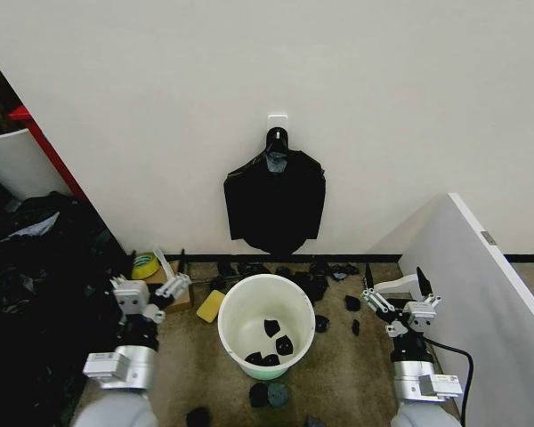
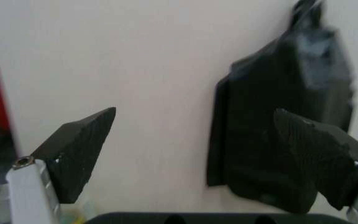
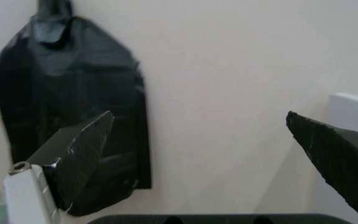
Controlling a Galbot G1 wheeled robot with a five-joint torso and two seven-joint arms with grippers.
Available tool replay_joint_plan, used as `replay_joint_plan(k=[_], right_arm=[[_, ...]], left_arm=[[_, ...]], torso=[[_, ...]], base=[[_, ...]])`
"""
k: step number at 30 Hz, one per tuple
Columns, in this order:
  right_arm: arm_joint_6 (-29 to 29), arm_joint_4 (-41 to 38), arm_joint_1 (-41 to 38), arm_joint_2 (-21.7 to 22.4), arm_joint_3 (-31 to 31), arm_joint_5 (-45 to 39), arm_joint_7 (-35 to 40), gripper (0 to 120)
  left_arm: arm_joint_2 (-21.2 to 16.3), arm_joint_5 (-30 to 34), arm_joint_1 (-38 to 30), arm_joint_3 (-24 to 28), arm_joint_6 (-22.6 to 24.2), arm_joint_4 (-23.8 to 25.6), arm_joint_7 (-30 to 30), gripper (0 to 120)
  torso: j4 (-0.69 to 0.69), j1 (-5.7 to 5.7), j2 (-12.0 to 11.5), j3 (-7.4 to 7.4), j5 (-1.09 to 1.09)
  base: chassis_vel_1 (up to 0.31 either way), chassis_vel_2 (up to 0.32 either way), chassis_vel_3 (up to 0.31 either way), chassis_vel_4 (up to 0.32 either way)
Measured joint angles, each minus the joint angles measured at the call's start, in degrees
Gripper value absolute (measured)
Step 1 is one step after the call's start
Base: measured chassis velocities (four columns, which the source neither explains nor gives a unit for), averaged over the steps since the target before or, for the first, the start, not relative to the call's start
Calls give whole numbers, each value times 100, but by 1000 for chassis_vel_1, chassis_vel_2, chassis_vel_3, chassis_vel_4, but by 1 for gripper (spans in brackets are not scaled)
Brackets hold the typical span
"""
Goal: Place the garbage bag over the trash bin.
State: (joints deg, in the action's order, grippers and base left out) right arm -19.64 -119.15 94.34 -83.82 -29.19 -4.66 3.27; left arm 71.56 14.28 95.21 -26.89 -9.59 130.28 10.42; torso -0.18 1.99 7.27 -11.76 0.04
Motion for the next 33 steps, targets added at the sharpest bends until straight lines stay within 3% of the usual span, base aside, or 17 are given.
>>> replay_joint_plan(k=[3, 8, 11, 15, 17, 21, 26, 33], right_arm=[[-60, 80, -166, 56, 46, 390, -35, 100], [298, -289, -159, 115, 81, 497, -22, 100], [649, -580, -160, 149, 90, 117, -29, 100], [620, -669, -164, 126, 42, -302, -172, 100], [554, -667, -153, 116, 6, -285, -160, 100], [523, -683, -126, 130, -94, 15, 178, 100], [810, -838, -79, 143, -53, 278, 822, 100], [723, -1028, 201, 166, -50, 449, 604, 100]], left_arm=[[264, 9, -181, -109, -338, -246, -325, 100], [492, -153, -111, -136, 19, -217, -227, 100], [487, -296, -115, -242, 93, -161, -284, 100], [358, 20, -160, -299, 276, 66, -462, 100], [316, 35, -187, -320, 272, 62, -516, 100], [404, -435, -184, -301, -172, -165, -559, 100], [493, -589, -138, -282, -209, -176, -461, 100], [477, -544, -32, -281, -156, -64, -350, 100]], torso=[[-1, 0, 0, 0, -1], [0, 0, 0, 0, -2], [0, 0, 1, 0, -2], [-1, 0, 2, 0, 2], [-1, 0, 2, 0, 1], [-1, 0, 1, 0, -1], [-1, 0, 1, 0, 0], [-1, 0, 2, 0, 1]], base=[[0, 0, 0, 0], [0, 0, 0, 0], [0, 0, 0, 0], [0, 0, 0, 0], [0, 0, 0, 0], [0, 0, 0, 0], [0, 0, 0, 0], [0, 0, 0, 0]])
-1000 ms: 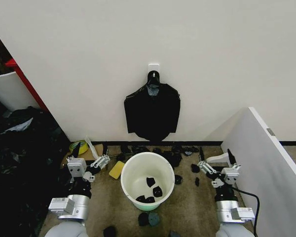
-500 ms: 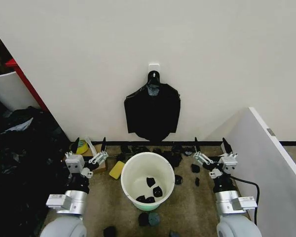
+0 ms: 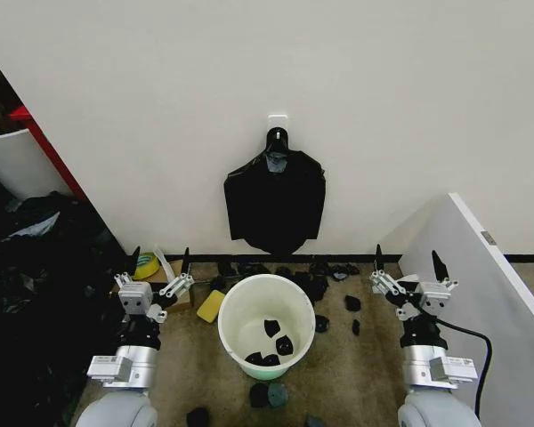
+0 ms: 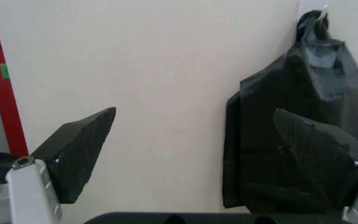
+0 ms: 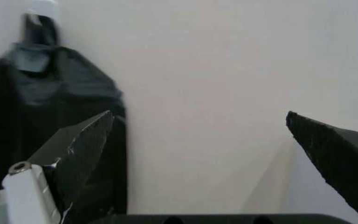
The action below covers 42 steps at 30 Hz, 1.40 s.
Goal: Place the garbage bag over the trash bin.
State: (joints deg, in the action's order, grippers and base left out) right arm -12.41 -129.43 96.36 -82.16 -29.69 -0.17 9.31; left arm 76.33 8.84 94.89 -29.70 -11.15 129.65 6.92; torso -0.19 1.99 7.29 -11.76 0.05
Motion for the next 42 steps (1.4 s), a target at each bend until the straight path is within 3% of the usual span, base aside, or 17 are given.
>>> replay_joint_plan(k=[16, 24, 29, 35, 42], right_arm=[[126, 165, -125, 110, 195, -142, -75, 100], [176, 366, -378, 144, 318, -281, -73, 100], [321, 560, -863, 396, 557, -1426, -286, 100], [544, 1208, -2109, 744, 1045, -3487, -713, 100], [693, 1973, -3465, 712, 1513, -5217, -1013, 100]], left_arm=[[52, 157, 230, -15, -387, -58, -336, 100], [116, 199, 76, -73, -394, -389, -319, 100], [149, 392, 94, -72, -347, -112, -261, 100], [150, 372, 137, -74, -349, -124, -51, 100], [267, 188, 191, -57, -369, -141, 20, 100]], torso=[[-1, 0, 0, 0, -1], [-1, 0, 0, 0, -2], [-1, 0, 0, 0, 0], [1, 0, 0, -1, 0], [1, 1, 0, -1, -2]], base=[[0, 0, 0, 0], [0, 0, 0, 0], [0, 0, 0, 0], [0, 0, 0, 0], [0, 0, 0, 0]])
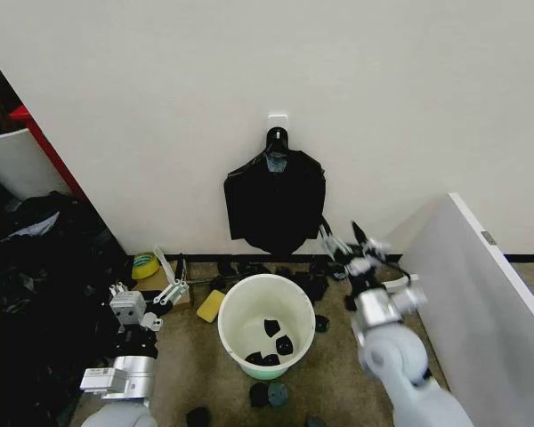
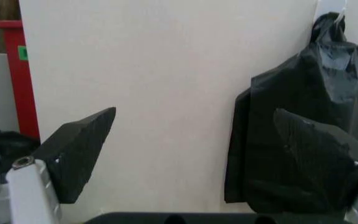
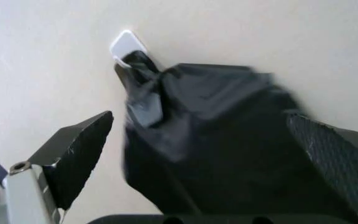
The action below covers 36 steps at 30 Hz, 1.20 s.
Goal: Place the garbage bag over the trash bin.
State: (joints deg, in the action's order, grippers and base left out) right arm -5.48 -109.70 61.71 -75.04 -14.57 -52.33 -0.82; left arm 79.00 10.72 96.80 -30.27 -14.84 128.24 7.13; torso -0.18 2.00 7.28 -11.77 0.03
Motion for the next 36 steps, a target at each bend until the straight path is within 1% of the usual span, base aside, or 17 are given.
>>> replay_joint_plan(k=[2, 4, 10, 12, 18, 27, 30, 36], right_arm=[[-60, 316, -305, -103, 160, -248, -175, 100], [-88, 415, -402, -150, 226, -318, -237, 100], [-193, 940, -933, -505, 564, -793, -659, 100], [-194, 1002, -1002, -550, 581, -857, -689, 100], [-126, 1367, -1501, -800, 644, -1484, -685, 100], [28, 1596, -1710, -984, 701, -1448, -505, 100], [34, 1692, -1755, -1066, 699, -1372, -439, 97], [38, 1777, -1786, -1117, 656, -1323, -389, 95]], left_arm=[[27, -13, 37, 2, -4, 77, 7, 100], [35, -19, 53, 2, -6, 92, 8, 100], [140, -128, 122, -11, -31, 97, 105, 100], [160, -161, 129, -11, -41, 97, 120, 100], [292, -359, 184, -12, -127, 167, 155, 100], [365, -440, 212, -13, -147, 177, 185, 100], [384, -468, 221, -9, -159, 176, 197, 100], [384, -485, 234, -13, -183, 177, 220, 100]], torso=[[0, 0, 0, 0, 1], [-1, 0, 0, 0, 2], [-1, 0, 0, 0, 0], [-1, 0, 0, 0, 1], [-1, 0, 0, 1, 1], [-1, 0, 0, 1, 1], [-1, 0, 0, 1, 1], [-2, 0, 0, 1, 1]], base=[[0, 0, 0, 0], [0, 0, 0, 0], [0, 0, 0, 0], [0, 0, 0, 0], [0, 0, 0, 0], [0, 0, 0, 0], [0, 0, 0, 0], [0, 0, 0, 0]])
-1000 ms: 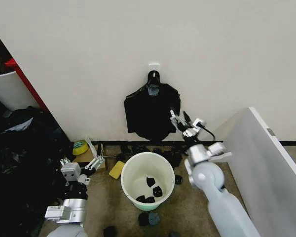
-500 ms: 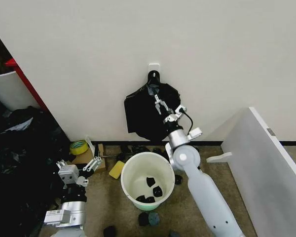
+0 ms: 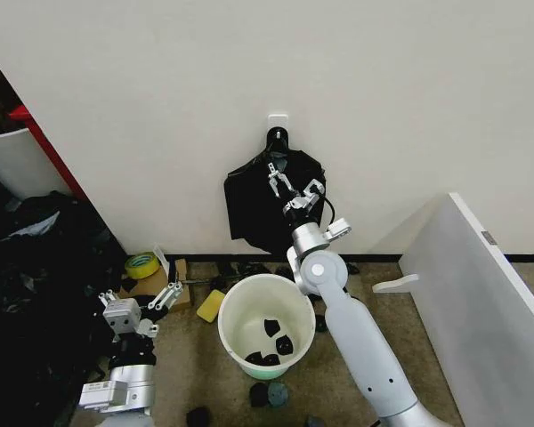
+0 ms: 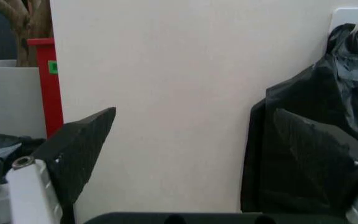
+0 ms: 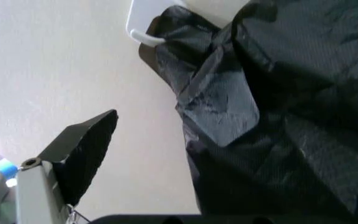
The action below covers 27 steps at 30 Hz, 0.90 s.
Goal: Place the garbage bag over the trash bin.
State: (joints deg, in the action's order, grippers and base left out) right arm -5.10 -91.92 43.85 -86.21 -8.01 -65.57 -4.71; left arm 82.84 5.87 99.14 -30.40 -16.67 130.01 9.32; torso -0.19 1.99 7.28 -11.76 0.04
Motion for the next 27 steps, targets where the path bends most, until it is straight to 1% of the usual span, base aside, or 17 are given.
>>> replay_joint_plan(k=[1, 6, 7, 10, 14, 15, 18, 19, 20, 21, 22, 23, 24, 25, 27], right_arm=[[0, 29, -30, -27, -19, 1, -7, 95], [-2, 60, -123, -124, -79, -11, -45, 74], [-2, 60, -123, -124, -79, -11, -45, 74], [-12, 60, -137, -140, -87, -13, -90, 64], [-26, 73, -155, -170, -109, -1, -141, 46], [-26, 73, -155, -170, -109, -1, -141, 46], [-34, 93, -157, -175, -118, 25, -158, 32], [-40, 109, -157, -175, -120, 40, -175, 31], [-45, 129, -157, -173, -123, 54, -187, 24], [-48, 146, -157, -172, -128, 67, -195, 20], [-48, 146, -157, -172, -128, 67, -195, 20], [-53, 161, -157, -171, -134, 78, -203, 16], [-57, 171, -159, -171, -137, 83, -209, 14], [-62, 178, -165, -169, -141, 93, -221, 8], [-65, 178, -167, -160, -142, 123, -243, 2]], left_arm=[[-1, -12, 2, 0, -12, -4, 10, 100], [-22, -32, 7, 5, -22, -35, 43, 100], [-22, -32, 7, 5, -22, -35, 43, 100], [-51, -32, 7, -4, -24, -47, 65, 100], [-83, -32, 7, -6, -33, -70, 88, 100], [-83, -32, 7, -6, -33, -70, 88, 100], [-101, -28, 4, 4, -102, -94, 84, 100], [-107, -28, 3, 12, -143, -104, 68, 100], [-112, -29, 3, 22, -164, -113, 55, 100], [-115, -31, 3, 28, -166, -123, 53, 100], [-115, -31, 3, 28, -166, -123, 53, 100], [-117, -33, 2, 30, -167, -134, 53, 100], [-120, -36, -2, 31, -167, -145, 53, 100], [-123, -39, -9, 32, -167, -163, 55, 100], [-124, -46, -20, 33, -167, -185, 59, 100]], torso=[[0, 0, 0, 0, 0], [0, 0, 0, 0, 0], [0, 0, 0, 0, 0], [0, -1, 0, 0, 0], [0, -1, 0, 0, 0], [0, -1, 0, 0, 0], [0, -1, 0, 0, 0], [0, -1, 0, 0, 0], [0, -1, 0, 0, 0], [0, -1, 0, 0, 0], [0, -1, 0, 0, 0], [0, -1, 0, 0, 0], [0, -1, 0, 0, 0], [0, -1, 0, 0, 0], [0, -1, 0, 0, 0]], base=[[0, 0, 0, 0], [0, 0, 0, 0], [0, 0, 0, 0], [0, 0, 0, 0], [0, 0, 0, 0], [0, 0, 0, 0], [0, 0, 0, 0], [0, 0, 0, 0], [0, 0, 0, 0], [0, 0, 0, 0], [0, 0, 0, 0], [0, 0, 0, 0], [0, 0, 0, 0], [0, 0, 0, 0], [0, 0, 0, 0]])
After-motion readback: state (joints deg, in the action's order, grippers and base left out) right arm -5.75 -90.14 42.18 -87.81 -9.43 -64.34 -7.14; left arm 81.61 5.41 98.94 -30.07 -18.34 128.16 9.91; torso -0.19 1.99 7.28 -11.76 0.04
